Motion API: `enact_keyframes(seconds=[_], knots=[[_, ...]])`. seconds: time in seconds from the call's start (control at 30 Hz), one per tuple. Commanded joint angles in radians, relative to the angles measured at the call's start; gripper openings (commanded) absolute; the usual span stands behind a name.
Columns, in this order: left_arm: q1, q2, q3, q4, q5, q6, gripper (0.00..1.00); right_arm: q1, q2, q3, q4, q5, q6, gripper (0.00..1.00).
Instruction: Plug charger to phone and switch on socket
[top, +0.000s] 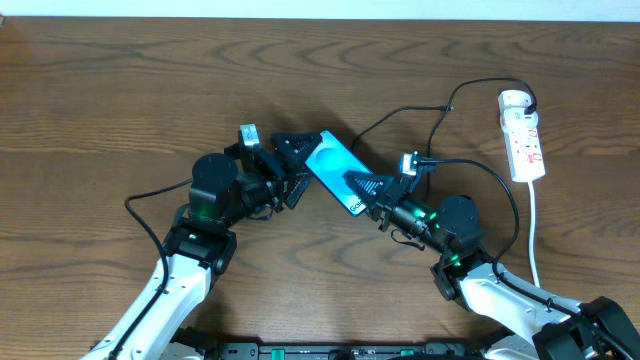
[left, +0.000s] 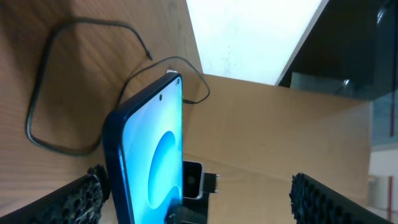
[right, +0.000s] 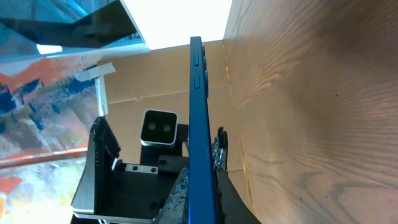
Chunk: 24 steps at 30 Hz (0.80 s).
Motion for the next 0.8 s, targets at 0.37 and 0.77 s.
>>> enact_keyframes(seconds=[0.37, 0.77], knots=[[-0.082, 0.005, 0.011, 0.081, -0.035, -0.148, 0.84, 0.033, -0.008, 0.016, -0.004, 0.071, 0.095, 0.01], [-0.131, 0.005, 0.011, 0.079, -0.036, -0.050, 0.67, 0.102, -0.008, 0.017, -0.005, 0.051, 0.090, 0.01]])
